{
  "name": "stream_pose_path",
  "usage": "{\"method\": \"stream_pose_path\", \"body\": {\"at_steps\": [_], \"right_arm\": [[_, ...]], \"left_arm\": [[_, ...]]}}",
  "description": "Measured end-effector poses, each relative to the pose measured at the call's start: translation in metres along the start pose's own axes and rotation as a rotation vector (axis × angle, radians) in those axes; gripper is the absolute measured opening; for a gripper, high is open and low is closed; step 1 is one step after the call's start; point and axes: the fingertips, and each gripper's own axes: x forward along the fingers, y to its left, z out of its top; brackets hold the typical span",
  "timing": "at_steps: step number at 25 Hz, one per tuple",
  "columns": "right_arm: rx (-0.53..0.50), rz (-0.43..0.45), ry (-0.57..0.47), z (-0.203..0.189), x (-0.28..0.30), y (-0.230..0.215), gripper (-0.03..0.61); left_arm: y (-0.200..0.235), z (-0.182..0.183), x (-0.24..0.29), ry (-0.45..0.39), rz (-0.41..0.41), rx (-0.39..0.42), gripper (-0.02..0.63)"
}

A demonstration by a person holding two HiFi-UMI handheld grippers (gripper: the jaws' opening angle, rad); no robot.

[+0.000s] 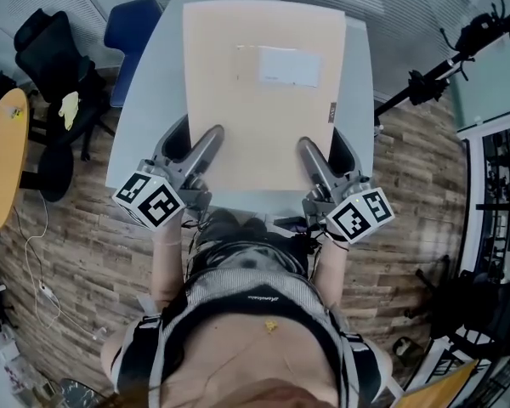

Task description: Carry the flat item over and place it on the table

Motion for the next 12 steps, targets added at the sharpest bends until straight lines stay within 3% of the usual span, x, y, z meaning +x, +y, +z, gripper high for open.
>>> {"method": "stream_pose_path", "body": {"at_steps": [12], "right_arm": [[0.01, -0.061, -0.019, -0.004, 0.028, 0.009, 0.306]], "left_arm": [[0.031, 0.019, 0.008, 0.04, -0.05, -0.013, 0.308]]}}
